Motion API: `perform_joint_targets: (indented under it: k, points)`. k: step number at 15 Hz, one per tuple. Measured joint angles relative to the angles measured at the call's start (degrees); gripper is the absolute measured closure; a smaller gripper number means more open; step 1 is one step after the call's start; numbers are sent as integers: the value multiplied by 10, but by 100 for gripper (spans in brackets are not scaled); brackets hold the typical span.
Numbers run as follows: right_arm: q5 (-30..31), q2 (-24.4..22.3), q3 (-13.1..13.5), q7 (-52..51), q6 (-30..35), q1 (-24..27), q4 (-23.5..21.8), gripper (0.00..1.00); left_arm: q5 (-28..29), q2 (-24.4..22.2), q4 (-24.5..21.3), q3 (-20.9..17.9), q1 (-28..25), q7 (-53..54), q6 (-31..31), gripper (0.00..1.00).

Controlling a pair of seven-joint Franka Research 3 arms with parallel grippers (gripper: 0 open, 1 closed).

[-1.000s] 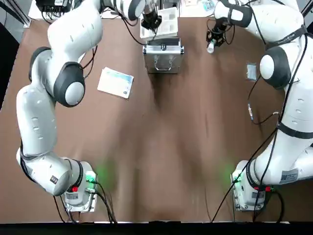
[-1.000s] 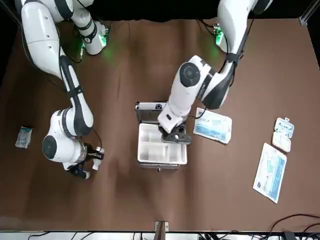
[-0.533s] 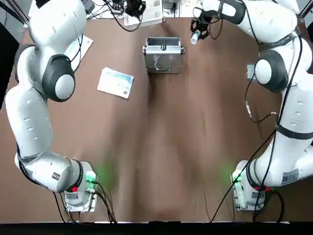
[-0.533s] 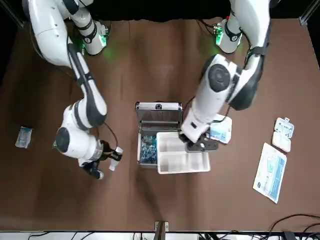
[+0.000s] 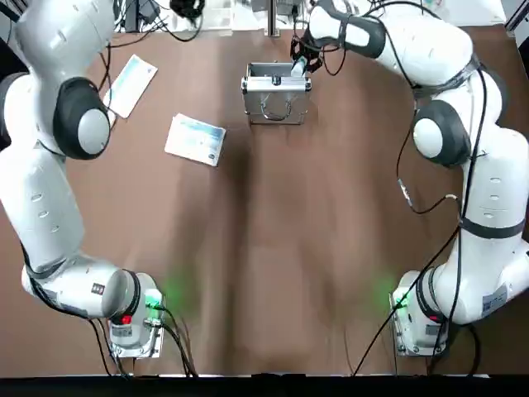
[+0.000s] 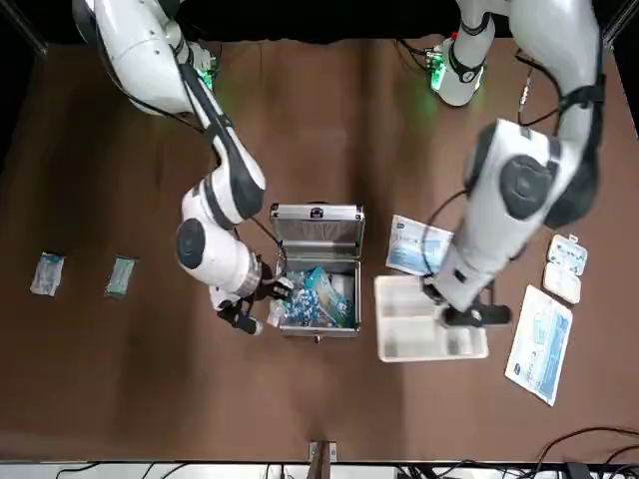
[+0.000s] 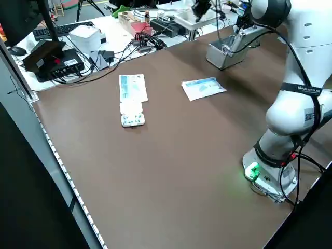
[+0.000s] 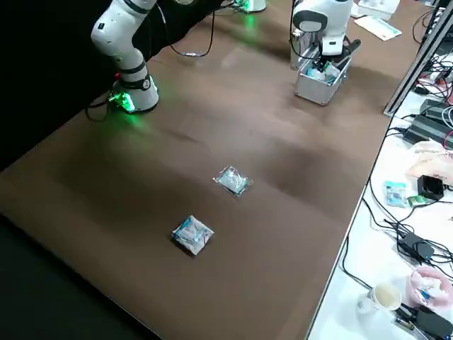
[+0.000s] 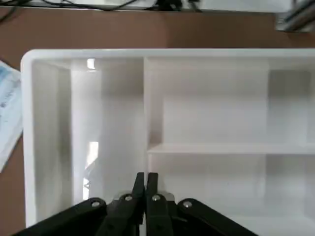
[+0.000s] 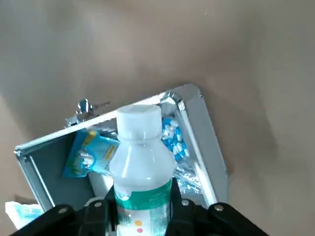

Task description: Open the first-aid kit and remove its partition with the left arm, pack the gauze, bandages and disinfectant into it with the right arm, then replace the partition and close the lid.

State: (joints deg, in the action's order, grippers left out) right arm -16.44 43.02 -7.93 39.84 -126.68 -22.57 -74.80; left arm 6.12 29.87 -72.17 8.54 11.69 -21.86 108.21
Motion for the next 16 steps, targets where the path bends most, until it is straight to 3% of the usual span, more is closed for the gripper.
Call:
perform_joint_targets:
  k: [6,9,11,16]
  points:
    - [0,31,0,0,-42,-25,0,60,31,1,-45,0,-62,40,17,96]
    - [0,33,1,-1,-43,-26,0,59,41,1,-96,-1,-80,61,73,96]
    - [0,33,1,-1,-43,-26,1,49,51,1,-122,-1,-92,76,101,96]
    - [0,33,1,-2,-43,-26,1,39,63,9,-160,2,-97,109,161,96]
